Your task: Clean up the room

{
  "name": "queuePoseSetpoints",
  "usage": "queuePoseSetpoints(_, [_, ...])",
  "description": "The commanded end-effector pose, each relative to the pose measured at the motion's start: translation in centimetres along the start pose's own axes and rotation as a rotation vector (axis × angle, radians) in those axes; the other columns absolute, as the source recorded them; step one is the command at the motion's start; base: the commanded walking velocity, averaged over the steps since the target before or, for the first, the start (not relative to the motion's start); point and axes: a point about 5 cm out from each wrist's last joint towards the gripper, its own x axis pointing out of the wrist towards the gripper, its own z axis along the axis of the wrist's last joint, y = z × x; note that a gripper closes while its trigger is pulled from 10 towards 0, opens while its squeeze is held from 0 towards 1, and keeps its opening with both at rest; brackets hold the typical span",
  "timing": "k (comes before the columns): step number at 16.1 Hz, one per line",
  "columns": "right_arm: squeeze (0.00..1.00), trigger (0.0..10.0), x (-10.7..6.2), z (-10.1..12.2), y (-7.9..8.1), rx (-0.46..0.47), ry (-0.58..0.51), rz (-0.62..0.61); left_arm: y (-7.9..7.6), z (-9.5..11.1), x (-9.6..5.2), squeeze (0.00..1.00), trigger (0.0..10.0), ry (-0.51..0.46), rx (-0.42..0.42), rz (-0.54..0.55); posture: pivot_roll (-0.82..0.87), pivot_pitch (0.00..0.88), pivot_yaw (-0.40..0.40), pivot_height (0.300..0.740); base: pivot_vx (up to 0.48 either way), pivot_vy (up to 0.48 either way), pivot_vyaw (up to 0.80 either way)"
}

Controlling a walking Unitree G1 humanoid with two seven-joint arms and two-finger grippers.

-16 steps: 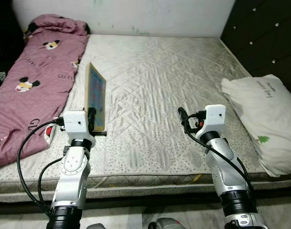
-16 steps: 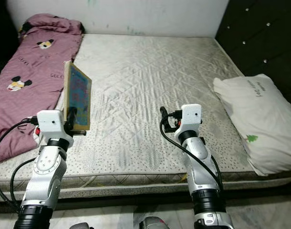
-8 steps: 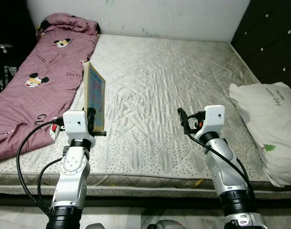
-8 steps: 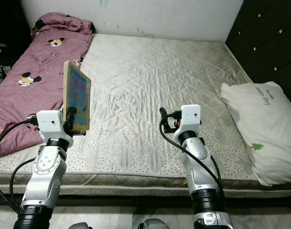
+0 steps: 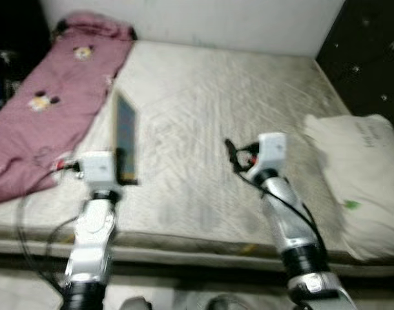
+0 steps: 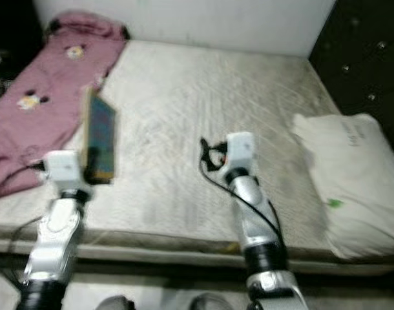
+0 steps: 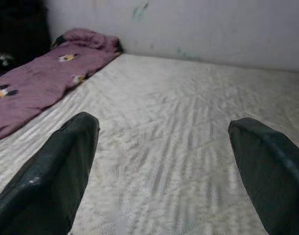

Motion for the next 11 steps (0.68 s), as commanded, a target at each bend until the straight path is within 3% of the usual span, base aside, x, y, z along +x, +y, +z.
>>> queuePoseSetpoints(1, [0.0,10.0,-0.2,-0.5,-0.9,-0.01,0.017,-0.024,-1.2,0.9,0.2,0.0,10.0,-0.044,-0.011,-0.033,-0.02,0.0,-0.045,0.74,0.0,-0.311,0.0])
queuePoseSetpoints(11, [0.0,10.0,-0.5,-1.5,-0.9,-0.008,0.033,-0.031,-2.5,0.3,0.3,0.0,10.0,-0.025,-0.027,-0.075,-0.05,0.0,-0.025,0.74,0.0,-0.312,0.0])
